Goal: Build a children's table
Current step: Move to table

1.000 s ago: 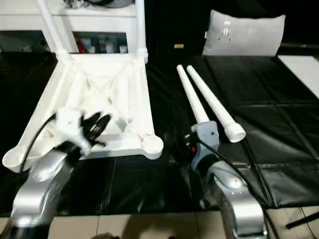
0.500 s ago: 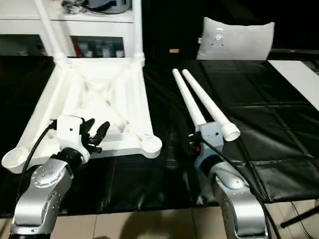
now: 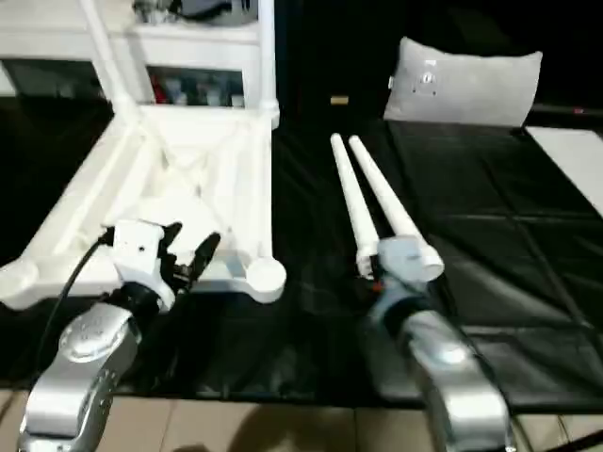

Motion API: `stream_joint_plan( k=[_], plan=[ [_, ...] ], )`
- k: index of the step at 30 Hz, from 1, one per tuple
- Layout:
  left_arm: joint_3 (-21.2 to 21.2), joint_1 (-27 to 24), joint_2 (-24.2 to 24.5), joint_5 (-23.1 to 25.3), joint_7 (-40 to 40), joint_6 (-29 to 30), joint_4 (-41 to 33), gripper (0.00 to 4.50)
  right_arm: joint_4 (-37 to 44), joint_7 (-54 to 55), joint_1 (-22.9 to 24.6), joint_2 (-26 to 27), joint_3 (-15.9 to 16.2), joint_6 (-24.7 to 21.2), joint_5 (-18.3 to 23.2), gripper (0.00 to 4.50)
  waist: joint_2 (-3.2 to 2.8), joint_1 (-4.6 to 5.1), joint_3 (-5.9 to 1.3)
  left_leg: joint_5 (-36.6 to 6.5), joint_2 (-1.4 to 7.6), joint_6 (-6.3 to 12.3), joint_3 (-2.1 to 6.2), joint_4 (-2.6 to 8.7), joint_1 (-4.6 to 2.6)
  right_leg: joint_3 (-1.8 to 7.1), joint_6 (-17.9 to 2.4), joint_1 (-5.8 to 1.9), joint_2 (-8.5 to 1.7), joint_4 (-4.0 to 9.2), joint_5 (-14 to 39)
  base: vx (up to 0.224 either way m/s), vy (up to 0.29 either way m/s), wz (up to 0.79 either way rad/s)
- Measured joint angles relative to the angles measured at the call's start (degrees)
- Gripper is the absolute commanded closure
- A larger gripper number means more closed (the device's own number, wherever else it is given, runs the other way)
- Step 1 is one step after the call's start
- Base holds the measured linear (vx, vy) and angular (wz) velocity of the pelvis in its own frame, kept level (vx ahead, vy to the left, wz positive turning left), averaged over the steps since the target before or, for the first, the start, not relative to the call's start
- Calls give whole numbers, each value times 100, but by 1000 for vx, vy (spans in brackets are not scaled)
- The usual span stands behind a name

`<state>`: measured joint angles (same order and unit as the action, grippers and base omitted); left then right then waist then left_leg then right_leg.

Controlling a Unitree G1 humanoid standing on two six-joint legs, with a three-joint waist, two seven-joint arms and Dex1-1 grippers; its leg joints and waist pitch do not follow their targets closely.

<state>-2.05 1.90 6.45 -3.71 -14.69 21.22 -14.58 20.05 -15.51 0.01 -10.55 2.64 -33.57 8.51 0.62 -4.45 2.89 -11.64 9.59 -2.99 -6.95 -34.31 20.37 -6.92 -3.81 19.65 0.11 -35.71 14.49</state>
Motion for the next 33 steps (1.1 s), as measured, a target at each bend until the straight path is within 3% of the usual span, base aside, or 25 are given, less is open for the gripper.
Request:
stream_joint_plan(
  k=[1,2,4,5,6,7,8,9,10,11,12,13,14,15,16,17,18,19,20,21,22,24,28,30,33],
  plan=[
    [-1,-24,0,-1,1,8,-11,60,0,-4,-2,-11,10,-1,-16,0,2,3,22,-15,8,-21,-35,15,-78,-14,0,-68,-18,28,1,0,0,0],
    [9,-55,8,-2,7,24,-47,55,-2,-10,-18,-33,22,-5,-19,0,0,7,80,-74,36,-96,-84,21,-204,-69,2,-160,-52,93,3,0,0,0],
    [89,-120,40,-8,21,35,-88,49,-1,-16,-74,-47,74,-5,-21,0,-40,87,123,-172,122,-96,-109,22,-334,-315,37,-404,-151,215,25,35,40,-6],
    [115,-112,55,-11,29,37,-99,49,-1,-15,-92,-40,112,-5,-22,0,-60,93,135,-172,132,-97,-121,29,-342,-296,151,-441,-167,32,209,70,80,-11],
    [144,-98,115,-12,46,37,-101,26,1,-18,-89,-36,153,-5,-21,0,19,128,129,-172,95,-97,-124,0,-360,-143,214,-426,-211,-195,375,79,54,-5],
    [197,-91,110,-12,57,38,-91,17,-2,-21,-90,-48,165,-4,-26,0,162,184,100,-179,27,-108,-157,-24,-406,51,210,-433,-315,-310,510,79,-27,-7],
    [206,-131,100,-12,58,42,-92,13,-4,-24,-99,-59,175,-7,-34,0,190,186,85,-225,-5,-145,-142,-17,-389,84,200,-456,-315,-315,537,79,-27,-7],
    [191,-145,97,-12,54,54,-80,13,5,-36,-95,-113,165,-5,-38,0,197,136,34,-302,-28,-72,-104,-72,-338,87,197,-491,-287,-238,549,98,-53,-3],
    [72,-117,19,-21,47,56,-97,9,-11,-43,-81,-193,123,-6,-74,0,143,45,22,-430,-35,197,-53,-331,-195,120,193,-482,-259,-182,544,101,-25,5],
    [-26,-124,-4,-41,42,59,-100,4,-36,-45,-63,-217,104,-8,-97,0,86,-26,-9,-430,-58,237,12,-539,-34,125,200,-491,-249,-124,540,101,-25,5],
    [-58,-127,-2,-48,39,59,-107,4,-50,-45,-66,-212,94,-9,-118,0,51,-78,-48,-393,-70,285,42,-553,89,118,217,-501,-229,-73,533,134,16,-4],
    [-56,-125,7,-47,41,60,-129,4,-48,-46,-78,-212,93,-8,-129,0,-22,-94,-90,-309,-54,362,49,-394,177,86,218,-532,-178,-26,534,176,51,3],
    [-47,-121,27,-48,43,59,-164,4,-54,-51,-83,-214,103,-6,-133,0,-187,-101,-138,-73,28,360,88,-197,188,9,250,-594,-102,14,556,176,51,3],
    [7,-124,100,-48,44,66,-197,4,-96,-53,-106,-121,187,-14,-136,0,-189,-67,-150,-156,39,78,180,-218,87,-6,315,-628,-106,-27,619,239,68,6],
    [120,-126,179,-46,51,82,-194,4,-104,-62,-258,-107,312,-24,-128,0,-68,16,-159,-195,-50,104,181,-216,66,103,299,-438,-185,-358,649,239,37,0],
    [198,-127,223,-42,54,119,-177,4,-101,-54,-371,-113,334,-24,-136,0,-52,102,-166,-222,-70,139,191,-236,62,189,333,-226,-213,-651,633,239,37,0],
    [210,-112,229,-41,49,144,-178,4,-99,-37,-432,-149,320,-24,-144,0,-30,136,-185,-231,-102,148,204,-248,51,298,470,-4,-267,-739,540,75,33,-5],
    [196,-95,245,-44,18,144,-189,4,-105,0,-489,-175,306,-34,-153,0,32,158,-207,-219,-161,127,209,-265,49,437,625,217,-369,-616,324,-142,81,-7],
    [151,-44,295,-47,-47,144,-194,4,-116,49,-545,-188,254,-82,-169,0,155,198,-235,-232,-289,131,189,-348,97,642,682,358,-552,-303,-2,-142,81,-7],
    [90,-19,315,-48,-123,153,-202,4,-183,124,-585,-199,186,-170,-199,0,182,233,-231,-248,-308,155,176,-383,136,695,689,377,-537,-348,3,-131,23,6],
    [-69,-13,350,-62,-232,155,-232,4,-357,252,-708,-199,82,-322,-254,0,179,233,-231,-239,-287,153,170,-276,147,672,640,397,-516,-301,-40,-13,-70,8],
    [-181,-17,407,-119,-384,171,-273,4,-541,392,-893,-207,-27,-511,-376,0,167,250,-218,-171,-224,-36,168,-118,128,617,600,391,-474,-189,-132,-23,-67,4],
    [-181,20,1103,-394,-1113,465,-394,4,-1222,387,-1935,-312,16,-1360,-407,0,75,270,-75,-148,-97,-173,156,-109,17,606,476,250,-363,-43,-219,-92,-26,-6],
    [-285,36,1361,-574,-1534,655,-540,4,-1594,292,-2331,-409,7,-1629,-366,0,54,254,-42,-146,-73,-178,140,-113,-34,609,480,230,-362,-40,-217,-99,-14,-3],
    [-608,205,1969,-859,-2328,1097,-802,4,-2796,88,-3290,-375,9,-2055,-243,0,-4,266,-6,-145,-60,-179,117,-116,-32,612,458,243,-362,-46,-230,-83,-11,-1]
  ],
)
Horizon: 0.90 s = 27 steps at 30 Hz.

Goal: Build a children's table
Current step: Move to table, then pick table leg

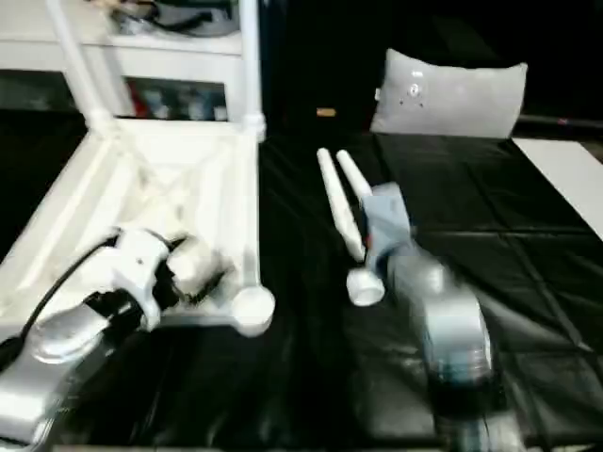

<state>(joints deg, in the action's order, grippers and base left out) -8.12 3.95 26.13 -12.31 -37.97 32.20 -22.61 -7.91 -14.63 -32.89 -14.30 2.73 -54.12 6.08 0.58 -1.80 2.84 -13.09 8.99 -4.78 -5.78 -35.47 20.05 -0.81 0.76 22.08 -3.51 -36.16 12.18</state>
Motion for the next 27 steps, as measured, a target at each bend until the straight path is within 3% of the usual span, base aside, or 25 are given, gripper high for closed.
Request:
stream_joint_plan(
  k=[6,13,27],
  plan=[
    [-127,271,232,-196,-370,390,-128,4,-1745,-94,-828,16,-6,109,-144,0,-19,-16,15,49,60,-50,-88,0,12,-10,-38,11,10,-9,-62,-21,-3,0],
    [-133,311,391,-371,-444,752,-225,0,-3368,-379,-1631,15,-41,289,-116,75,-11,-17,14,131,104,-52,-135,1,114,-14,-76,125,27,-60,-103,0,0,0],
    [-131,329,427,-492,-425,980,-327,0,-4378,-1096,-1988,16,30,305,-113,188,14,-55,27,127,122,-42,-182,5,109,-10,-83,141,23,-64,-90,0,0,0]
  ],
)
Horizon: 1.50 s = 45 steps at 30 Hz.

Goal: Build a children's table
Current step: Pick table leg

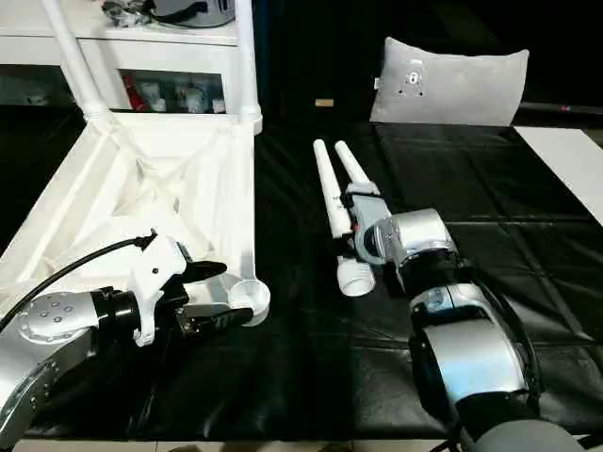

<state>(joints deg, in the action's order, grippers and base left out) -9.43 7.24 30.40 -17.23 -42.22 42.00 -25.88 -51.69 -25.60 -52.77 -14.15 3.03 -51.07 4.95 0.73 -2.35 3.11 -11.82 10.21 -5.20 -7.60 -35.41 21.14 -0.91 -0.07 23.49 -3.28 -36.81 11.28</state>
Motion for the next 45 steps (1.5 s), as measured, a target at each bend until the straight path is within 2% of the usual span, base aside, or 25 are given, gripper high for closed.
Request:
stream_joint_plan(
  k=[6,15,17,20,22,25,27,29,30,34,35,37,41,45],
  plan=[
    [-1,1,10,-9,18,21,-1,0,-173,-182,-80,0,-3,21,-12,240,0,-3,0,0,5,0,-10,0,-2,1,0,-2,0,-2,0,0,0,0],
    [-1,1,73,2,63,22,-1,0,-255,-233,-112,-1,-46,42,-20,258,4,-5,-2,0,16,0,-30,0,-3,3,0,-3,0,0,0,0,0,0],
    [-1,2,69,10,121,22,0,0,-214,-170,-79,-3,-159,31,28,259,6,-11,-2,0,20,0,-36,0,-4,3,0,-3,0,0,0,0,0,0],
    [90,83,-170,23,363,0,115,0,468,-79,356,-62,-480,58,204,259,38,-67,8,0,26,0,-46,0,-3,3,1,-3,0,2,0,0,0,0],
    [234,264,-452,72,641,-69,373,0,1079,-3,752,-11,-716,294,368,259,51,-107,18,5,33,1,-59,-1,-6,3,4,6,0,5,-4,0,0,0],
    [482,508,-813,116,1040,-257,688,0,2043,-40,1290,131,-1105,706,730,259,66,-114,27,17,44,6,-74,-1,5,5,3,21,2,3,-6,0,0,0],
    [610,704,-1118,90,1257,-340,901,0,2672,-147,1554,212,-1337,658,1010,259,68,-118,28,17,48,6,-77,0,5,4,3,21,4,7,-6,0,0,0],
    [831,983,-1539,-88,1528,-446,1131,0,3386,-356,1837,497,-1769,472,1598,259,71,-122,30,17,54,7,-80,0,4,3,3,20,6,10,-6,0,0,0],
    [882,1093,-1657,-157,1595,-471,1175,0,3609,-477,1932,606,-1856,422,1838,259,71,-119,30,17,55,7,-81,1,3,3,3,19,6,10,-6,0,0,0],
    [1233,1539,-2305,-792,1728,-437,1368,0,4512,-1216,2591,742,-1928,428,2735,259,72,-132,31,16,57,7,-85,4,5,2,3,17,6,19,-6,0,0,0],
    [1423,1682,-2531,-1086,1768,-330,1422,0,4714,-1435,2770,791,-1955,425,3033,259,74,-135,33,16,58,8,-86,4,6,2,3,17,6,20,-6,0,0,0],
    [1656,1953,-2883,-1656,1827,-98,1500,0,4985,-1721,2923,828,-1944,385,3358,259,76,-142,34,16,57,8,-87,4,8,2,1,17,6,22,-8,0,0,0],
    [1848,2174,-3228,-2315,1931,133,1516,0,5502,-1963,3144,829,-1915,211,3605,259,78,-133,35,16,58,8,-88,14,5,0,4,11,6,30,-6,0,0,0],
    [1871,2213,-3340,-2626,1935,295,1517,0,5785,-2059,3313,783,-1793,122,3799,259,78,-133,35,17,59,8,-88,31,5,-2,10,11,6,48,-7,0,0,0]
  ],
)
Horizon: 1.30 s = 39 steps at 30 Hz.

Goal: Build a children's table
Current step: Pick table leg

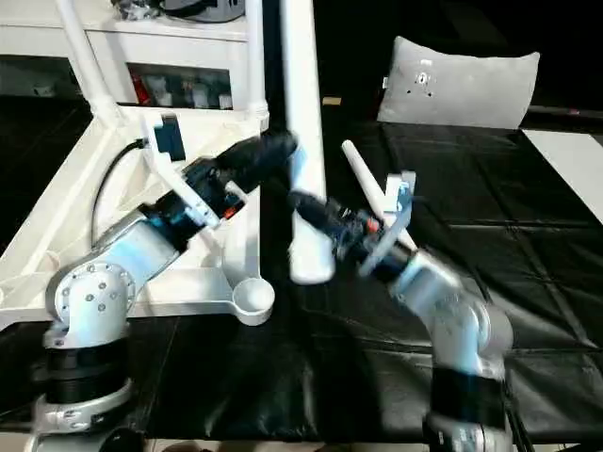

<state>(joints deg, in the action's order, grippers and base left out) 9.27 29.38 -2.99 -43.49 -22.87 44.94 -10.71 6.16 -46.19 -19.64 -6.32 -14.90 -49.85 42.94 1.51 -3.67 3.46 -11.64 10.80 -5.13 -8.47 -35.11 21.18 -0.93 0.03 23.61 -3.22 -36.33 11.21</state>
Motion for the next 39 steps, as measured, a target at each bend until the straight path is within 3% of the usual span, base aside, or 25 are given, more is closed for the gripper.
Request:
stream_joint_plan(
  k=[6,10,13,15,19,24,39],
  plan=[
    [-16,0,-26,-271,1,238,-23,0,156,-33,138,-120,202,12,37,259,0,-8,0,5,-2,10,-3,20,10,-2,2,-1,0,35,-4,0,0,0],
    [-88,0,21,-281,-4,199,-24,0,302,-58,187,-245,517,249,-208,259,1,-25,0,5,-2,10,-4,30,9,-3,2,-1,0,43,-4,0,0,0],
    [-197,-3,63,-117,-10,11,-23,29,363,37,222,-314,879,763,-707,259,1,-26,1,6,-1,9,-5,34,8,-4,4,-1,0,44,-5,0,0,0],
    [-312,-21,177,98,-22,-151,-25,36,363,211,216,-172,919,1035,-904,259,1,-21,0,8,-1,7,-6,38,4,-3,5,-1,0,43,-6,0,0,0],
    [-648,-125,365,570,-199,-582,-25,36,362,365,208,-104,950,1266,-977,259,1,-15,0,8,-2,8,-7,38,5,-3,8,-2,-1,46,-6,0,0,0],
    [-1065,-227,617,1053,-343,-1051,-29,36,302,334,308,-149,1259,1554,-1179,259,1,-13,0,8,-1,8,-7,44,5,-3,9,-2,-1,48,-6,0,0,0],
    [-1240,-287,738,1521,-439,-1673,71,36,283,321,430,-183,1541,1898,-1352,259,1,18,0,9,-1,8,-9,44,-4,-2,9,-11,-1,46,-7,0,0,0]
  ],
)
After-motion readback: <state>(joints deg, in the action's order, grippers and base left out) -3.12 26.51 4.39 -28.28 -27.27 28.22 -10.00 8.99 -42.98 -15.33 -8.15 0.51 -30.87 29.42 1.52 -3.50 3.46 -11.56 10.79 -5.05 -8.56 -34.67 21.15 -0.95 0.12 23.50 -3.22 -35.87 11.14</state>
